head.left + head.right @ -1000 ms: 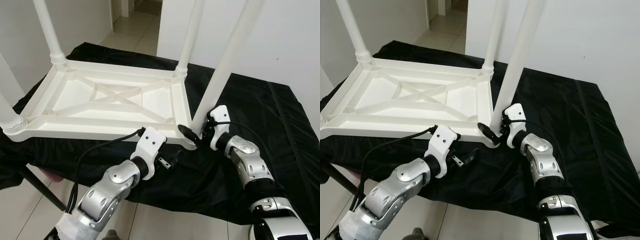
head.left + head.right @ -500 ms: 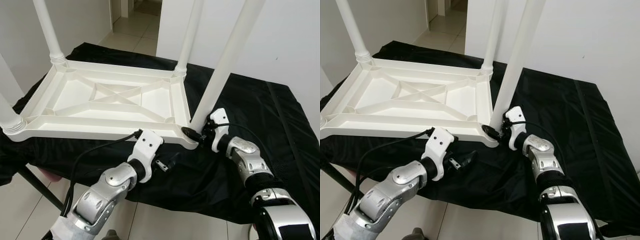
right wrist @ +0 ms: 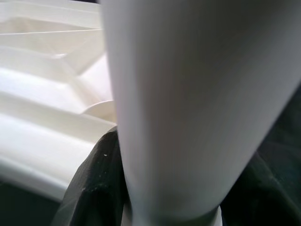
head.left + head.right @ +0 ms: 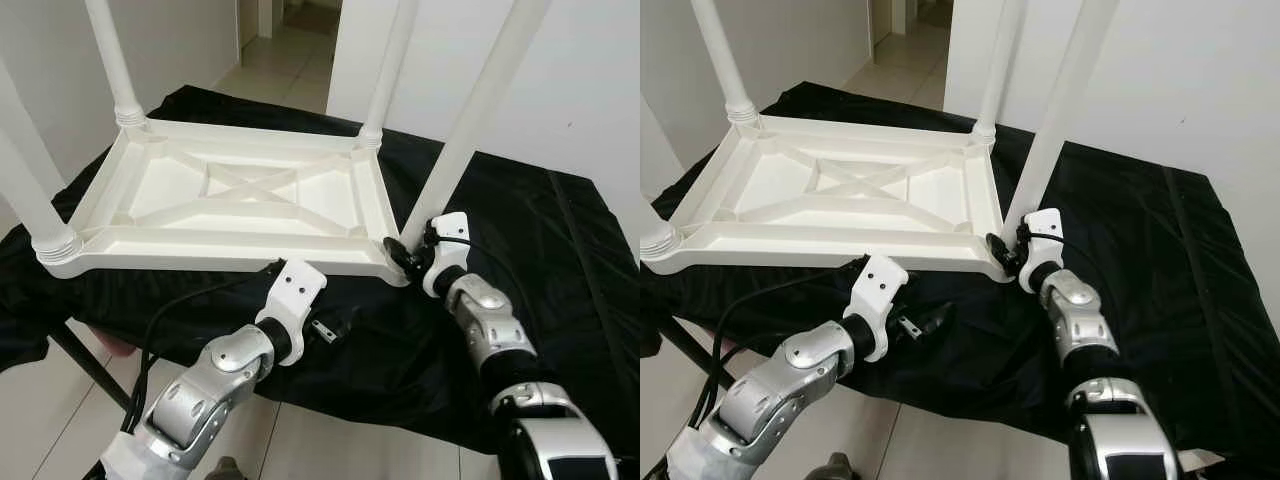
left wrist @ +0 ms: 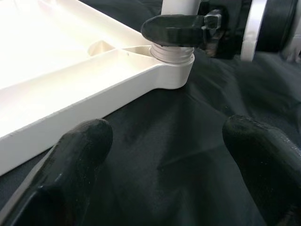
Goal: Building children table
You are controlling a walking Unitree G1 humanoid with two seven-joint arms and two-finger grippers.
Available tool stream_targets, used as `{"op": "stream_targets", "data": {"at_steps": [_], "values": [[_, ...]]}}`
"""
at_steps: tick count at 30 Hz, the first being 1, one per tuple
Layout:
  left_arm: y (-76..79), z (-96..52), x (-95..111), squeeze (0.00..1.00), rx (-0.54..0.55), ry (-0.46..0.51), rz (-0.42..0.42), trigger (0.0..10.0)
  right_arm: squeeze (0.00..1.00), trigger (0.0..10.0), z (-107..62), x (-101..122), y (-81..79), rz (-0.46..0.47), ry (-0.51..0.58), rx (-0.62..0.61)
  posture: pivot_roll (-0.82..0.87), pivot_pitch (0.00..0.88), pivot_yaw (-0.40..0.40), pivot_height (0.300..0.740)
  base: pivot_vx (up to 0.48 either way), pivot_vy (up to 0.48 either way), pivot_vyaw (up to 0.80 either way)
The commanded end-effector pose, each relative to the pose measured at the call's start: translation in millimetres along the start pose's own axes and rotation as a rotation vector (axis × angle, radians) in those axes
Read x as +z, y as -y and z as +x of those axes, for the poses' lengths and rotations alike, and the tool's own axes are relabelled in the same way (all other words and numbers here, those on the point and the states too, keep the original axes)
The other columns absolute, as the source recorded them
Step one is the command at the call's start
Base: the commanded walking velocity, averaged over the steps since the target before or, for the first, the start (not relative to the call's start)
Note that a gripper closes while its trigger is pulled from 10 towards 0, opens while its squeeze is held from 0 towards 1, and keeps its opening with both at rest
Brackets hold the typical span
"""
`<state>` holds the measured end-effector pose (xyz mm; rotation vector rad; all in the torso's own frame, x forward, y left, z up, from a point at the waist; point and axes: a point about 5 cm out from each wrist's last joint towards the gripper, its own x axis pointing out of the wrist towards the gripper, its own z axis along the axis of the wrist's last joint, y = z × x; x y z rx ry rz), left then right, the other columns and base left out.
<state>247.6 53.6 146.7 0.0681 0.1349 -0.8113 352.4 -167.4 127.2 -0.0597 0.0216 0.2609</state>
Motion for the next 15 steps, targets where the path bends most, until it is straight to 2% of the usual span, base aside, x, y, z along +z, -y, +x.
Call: {"op": "stream_targets", "data": {"at_steps": [1,4,5,8,9,11,12,15], "values": [[5.7,0.7,2,0.00,-0.112,0.002,0.007,10.0,0.00,0.0,-8.0,-7,9.4,-0.047,-0.044,-0.167,0.16,0.037,-0.088,0.740,0.000,0.000,0.00],[5.6,0.9,3,0.00,-0.114,0.002,0.009,10.0,0.00,0.0,-10.1,-7,1.3,-0.037,-0.044,-0.259,0.16,0.037,-0.088,0.740,0.000,0.000,0.00],[5.4,1.1,3,0.00,-0.115,0.002,0.011,10.0,0.00,0.0,-13.5,-7,-3.5,-0.036,-0.046,-0.364,0.16,0.033,-0.088,0.740,0.000,0.000,0.00],[5.3,1.3,3,0.00,-0.115,0.002,0.012,10.0,0.00,0.0,-15.2,-8,-6.4,-0.033,-0.047,-0.409,0.16,0.030,-0.089,0.740,0.000,0.000,0.00],[5.3,2.0,3,0.00,-0.115,0.004,0.012,10.0,0.00,0.0,-16.6,-11,-15.5,0.011,-0.058,-0.449,0.16,0.025,-0.089,0.740,0.000,0.000,0.00],[5.4,2.4,3,0.00,-0.115,0.005,0.011,10.0,0.00,0.0,-17.2,-12,-20.3,0.030,-0.062,-0.459,0.16,0.025,-0.089,0.740,0.000,0.000,0.00],[5.4,2.6,4,0.00,-0.115,0.006,0.011,10.0,0.00,0.0,-16.3,-11,-28.4,0.042,-0.063,-0.429,0.16,0.026,-0.088,0.740,0.000,0.000,0.00],[5.6,3.0,4,0.00,-0.117,0.006,0.011,10.0,0.00,0.0,-14.7,-6,-38.1,0.052,-0.043,-0.376,0.16,0.023,-0.087,0.740,0.000,0.000,0.00]]}}
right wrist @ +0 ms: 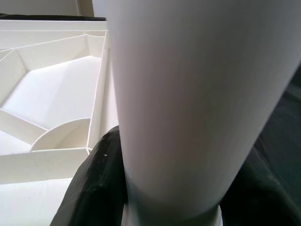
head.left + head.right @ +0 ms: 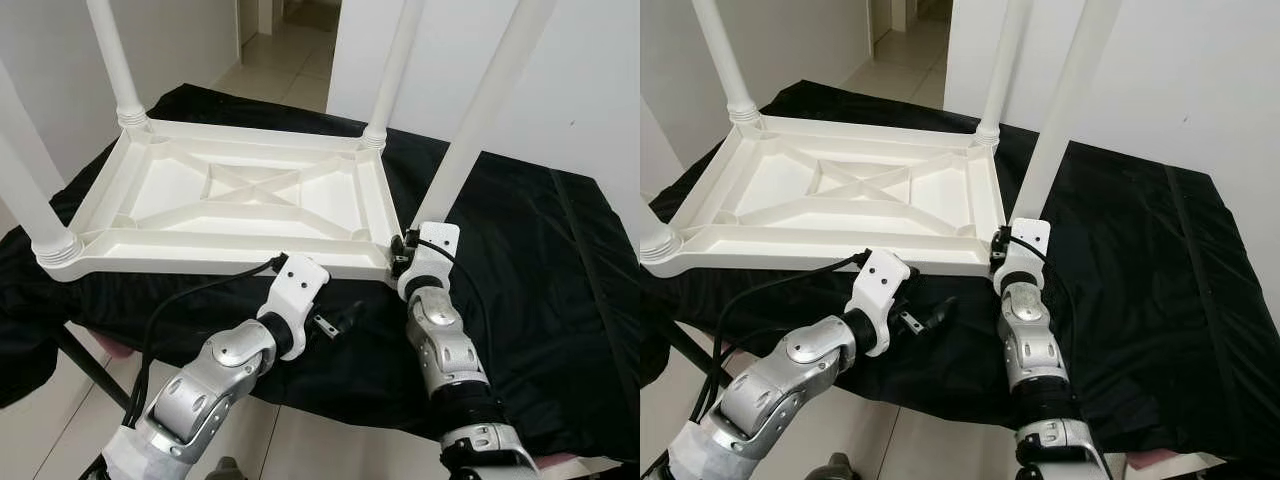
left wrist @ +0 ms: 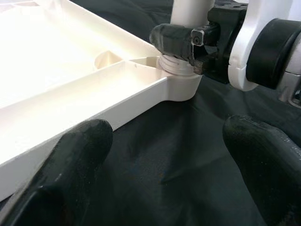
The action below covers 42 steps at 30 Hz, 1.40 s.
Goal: Building children table
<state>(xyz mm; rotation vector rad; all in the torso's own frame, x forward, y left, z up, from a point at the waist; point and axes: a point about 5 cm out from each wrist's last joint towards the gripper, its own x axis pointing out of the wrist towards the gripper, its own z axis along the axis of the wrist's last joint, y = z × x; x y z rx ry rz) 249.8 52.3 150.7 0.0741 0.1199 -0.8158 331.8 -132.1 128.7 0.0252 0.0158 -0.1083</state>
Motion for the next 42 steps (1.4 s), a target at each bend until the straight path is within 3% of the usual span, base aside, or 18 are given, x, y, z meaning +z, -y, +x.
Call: {"op": "stream_targets", "data": {"at_steps": [1,4,5,6,13,20,21,32,33,34,35,42], "values": [[6.4,1.1,0,0.00,-0.114,-0.004,-0.001,10.0,0.00,0.0,-2.9,-9,3.3,-0.044,-0.041,-0.010,0.16,0.023,-0.087,0.740,0.000,0.000,0.00],[6.8,1.3,-1,0.00,-0.116,-0.005,0.001,10.0,0.00,0.0,-4.1,-5,-4.5,-0.020,-0.024,0.040,0.16,0.018,-0.090,0.740,0.000,0.000,0.00],[6.4,1.4,0,0.00,-0.114,-0.003,0.003,10.0,0.00,10.0,-4.5,-3,-6.0,-0.011,-0.021,0.042,0.17,0.017,-0.093,0.740,0.000,0.000,0.00],[6.0,1.4,0,0.00,-0.110,-0.002,0.004,10.0,1.00,10.0,-4.2,-1,-5.2,-0.003,-0.009,0.040,0.17,0.015,-0.098,0.740,0.000,0.000,0.00],[5.6,1.0,0,0.00,-0.097,0.002,0.006,10.0,1.00,10.0,-3.3,7,0.8,0.012,0.044,0.033,0.17,0.014,-0.103,0.740,0.000,0.000,0.00],[3.7,2.1,1,0.00,-0.062,0.015,0.023,10.0,1.00,10.0,-11.1,16,19.3,0.019,0.131,0.047,0.17,0.017,-0.112,0.740,0.000,0.000,0.00],[1.7,3.5,2,0.00,-0.045,0.025,0.035,10.0,0.00,10.0,-20.9,16,28.5,0.034,0.166,0.080,0.17,0.021,-0.114,0.740,0.000,0.000,0.00],[-4.4,5.0,8,0.00,-0.015,0.056,0.054,10.0,0.00,10.0,-47.2,11,39.6,0.010,0.197,0.093,0.16,0.033,-0.107,0.740,0.000,0.000,0.00],[-7.2,5.2,10,0.00,-0.002,0.065,0.059,10.0,0.00,8.9,-54.1,7,40.4,-0.001,0.186,0.101,0.16,0.038,-0.104,0.740,0.000,0.000,0.00],[-7.2,5.2,10,0.00,-0.002,0.065,0.059,10.0,0.00,8.9,-54.1,7,40.4,-0.001,0.186,0.101,0.16,0.038,-0.104,0.740,0.000,0.000,0.00],[-10.9,5.4,11,0.00,0.018,0.073,0.063,10.0,0.00,0.0,-60.0,3,40.9,0.001,0.171,0.110,0.16,0.042,-0.101,0.740,0.000,0.000,0.00],[-22.6,4.3,15,0.00,0.073,0.095,0.072,10.0,0.00,0.0,-71.2,-5,41.6,0.014,0.139,0.142,0.16,0.048,-0.096,0.740,0.000,0.000,0.00]]}}
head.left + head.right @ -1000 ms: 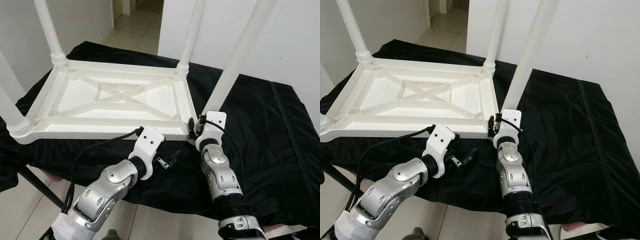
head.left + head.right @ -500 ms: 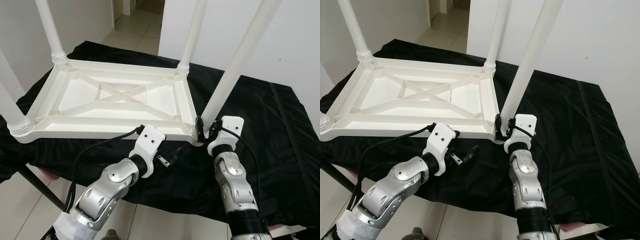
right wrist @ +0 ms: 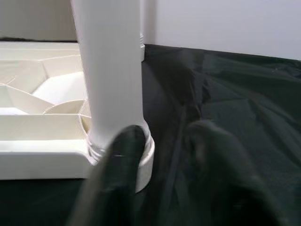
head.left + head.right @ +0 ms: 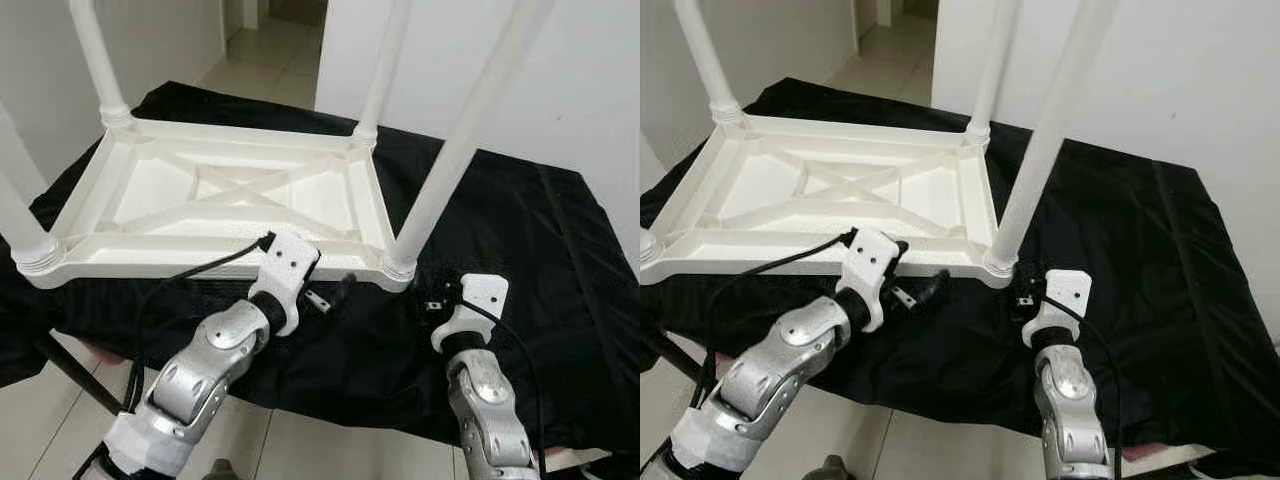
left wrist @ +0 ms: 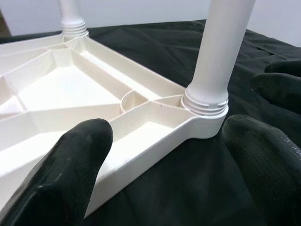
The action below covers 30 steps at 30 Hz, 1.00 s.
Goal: Building children table
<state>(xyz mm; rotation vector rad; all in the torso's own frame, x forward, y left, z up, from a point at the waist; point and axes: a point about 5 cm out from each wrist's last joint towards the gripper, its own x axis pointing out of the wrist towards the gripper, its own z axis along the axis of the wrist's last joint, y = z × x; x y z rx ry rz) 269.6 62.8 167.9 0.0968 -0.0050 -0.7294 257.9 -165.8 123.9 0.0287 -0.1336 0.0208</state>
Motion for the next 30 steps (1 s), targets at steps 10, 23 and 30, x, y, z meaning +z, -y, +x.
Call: {"op": "stream_targets", "data": {"at_steps": [10,23,30], "values": [[-8.9,-1.4,-3,0.00,0.009,-0.005,0.018,10.0,0.00,10.0,7.7,1,-26.3,0.104,-0.059,0.274,0.16,0.051,-0.093,0.740,0.000,0.000,0.00],[-16.0,-2.1,-16,0.00,0.073,-0.080,0.061,10.0,0.00,10.0,49.5,14,8.3,0.036,-0.008,0.234,0.17,0.051,-0.094,0.740,0.000,0.000,0.00],[-28.4,-4.2,-33,0.00,0.147,-0.191,0.126,10.0,0.00,10.0,59.4,23,24.2,0.037,0.021,0.206,0.17,0.051,-0.091,0.740,0.000,0.000,0.00]]}}
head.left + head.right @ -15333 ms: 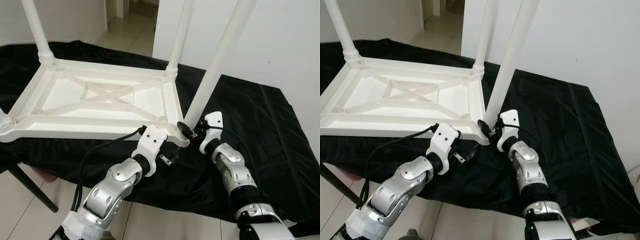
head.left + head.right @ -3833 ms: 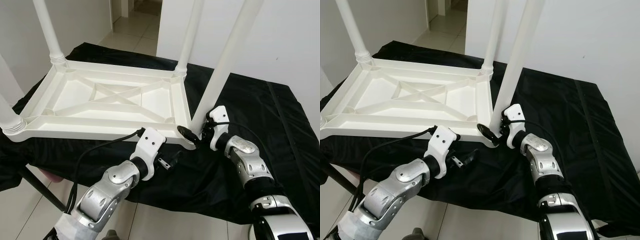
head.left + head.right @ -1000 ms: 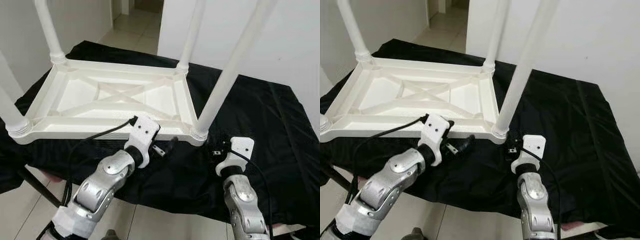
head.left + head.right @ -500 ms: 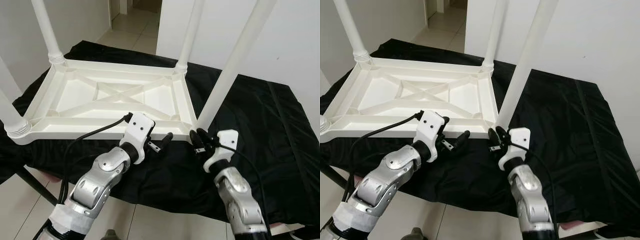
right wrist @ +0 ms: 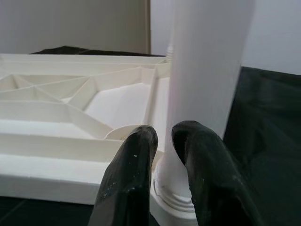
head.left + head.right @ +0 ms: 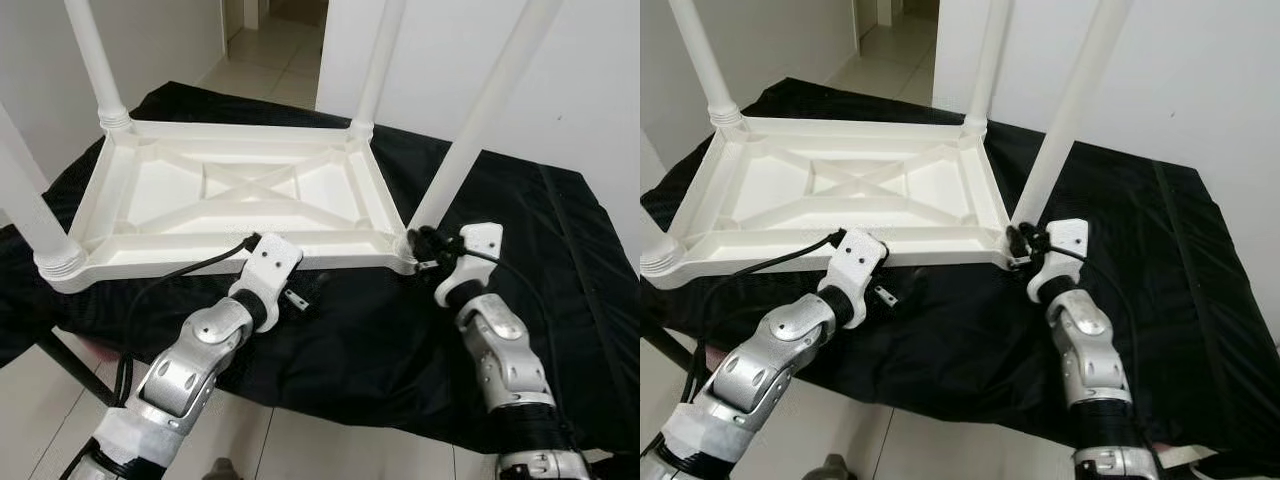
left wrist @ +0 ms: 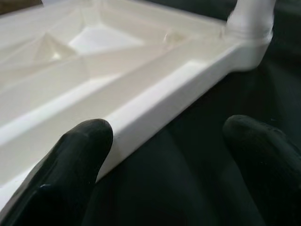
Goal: Building children table
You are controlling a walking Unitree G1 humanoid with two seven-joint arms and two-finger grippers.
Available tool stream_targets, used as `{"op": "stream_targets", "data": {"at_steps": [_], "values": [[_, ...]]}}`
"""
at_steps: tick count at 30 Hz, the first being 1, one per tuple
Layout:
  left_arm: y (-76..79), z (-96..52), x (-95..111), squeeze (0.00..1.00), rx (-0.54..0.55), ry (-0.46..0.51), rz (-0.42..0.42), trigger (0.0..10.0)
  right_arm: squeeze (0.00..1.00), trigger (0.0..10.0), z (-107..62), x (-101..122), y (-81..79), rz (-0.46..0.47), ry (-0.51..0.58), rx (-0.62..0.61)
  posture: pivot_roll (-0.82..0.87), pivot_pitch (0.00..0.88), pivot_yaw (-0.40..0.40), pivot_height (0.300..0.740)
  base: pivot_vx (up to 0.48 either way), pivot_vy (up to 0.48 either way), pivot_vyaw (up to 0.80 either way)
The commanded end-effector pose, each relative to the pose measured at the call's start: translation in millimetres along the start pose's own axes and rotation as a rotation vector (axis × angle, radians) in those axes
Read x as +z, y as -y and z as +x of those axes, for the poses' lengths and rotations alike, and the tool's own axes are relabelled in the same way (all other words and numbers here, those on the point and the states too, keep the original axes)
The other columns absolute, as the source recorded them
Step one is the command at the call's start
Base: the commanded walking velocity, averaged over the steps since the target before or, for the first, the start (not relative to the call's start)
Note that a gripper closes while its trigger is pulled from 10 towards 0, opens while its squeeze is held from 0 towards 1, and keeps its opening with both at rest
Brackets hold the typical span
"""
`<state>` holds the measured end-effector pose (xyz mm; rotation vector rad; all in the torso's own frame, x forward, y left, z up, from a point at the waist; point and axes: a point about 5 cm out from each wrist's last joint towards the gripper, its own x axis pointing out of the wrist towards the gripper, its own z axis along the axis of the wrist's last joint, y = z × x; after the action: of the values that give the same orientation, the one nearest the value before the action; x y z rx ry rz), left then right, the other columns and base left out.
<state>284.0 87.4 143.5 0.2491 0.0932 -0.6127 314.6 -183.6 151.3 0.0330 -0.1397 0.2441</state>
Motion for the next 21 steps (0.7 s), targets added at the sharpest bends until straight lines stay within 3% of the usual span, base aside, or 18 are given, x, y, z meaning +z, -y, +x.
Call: {"op": "stream_targets", "data": {"at_steps": [1,4,6,10,13,21], "values": [[-2.0,1.8,-6,0.00,0.039,-0.043,0.020,10.0,0.00,10.0,-1.4,3,5.7,0.016,0.019,-0.016,0.17,0.051,-0.091,0.740,0.000,0.000,0.00],[-6.2,2.6,-9,0.00,0.067,-0.063,0.036,10.0,0.00,10.0,-2.8,4,-0.3,0.036,0.028,0.014,0.17,0.052,-0.088,0.740,0.000,0.000,0.00],[-12.4,5.9,-9,0.00,0.100,-0.064,0.046,10.0,0.00,10.0,-8.5,3,-17.4,0.073,0.045,0.083,0.17,0.054,-0.087,0.740,0.000,0.000,0.00],[-16.2,9.5,-6,0.00,0.112,-0.053,0.068,10.0,0.00,10.0,-10.6,0,-24.6,0.091,0.051,0.099,0.17,0.058,-0.087,0.740,0.000,0.000,0.00],[-27.4,18.9,2,0.00,0.144,-0.030,0.083,10.0,0.00,10.0,-13.3,-4,-37.1,0.122,0.058,0.111,0.16,0.057,-0.084,0.740,0.000,0.000,0.00],[-28.3,35.6,6,0.00,0.091,-0.037,0.122,10.0,0.00,10.0,-14.0,-5,-50.7,0.155,0.055,0.147,0.14,0.041,-0.073,0.740,0.000,0.000,0.00]]}}
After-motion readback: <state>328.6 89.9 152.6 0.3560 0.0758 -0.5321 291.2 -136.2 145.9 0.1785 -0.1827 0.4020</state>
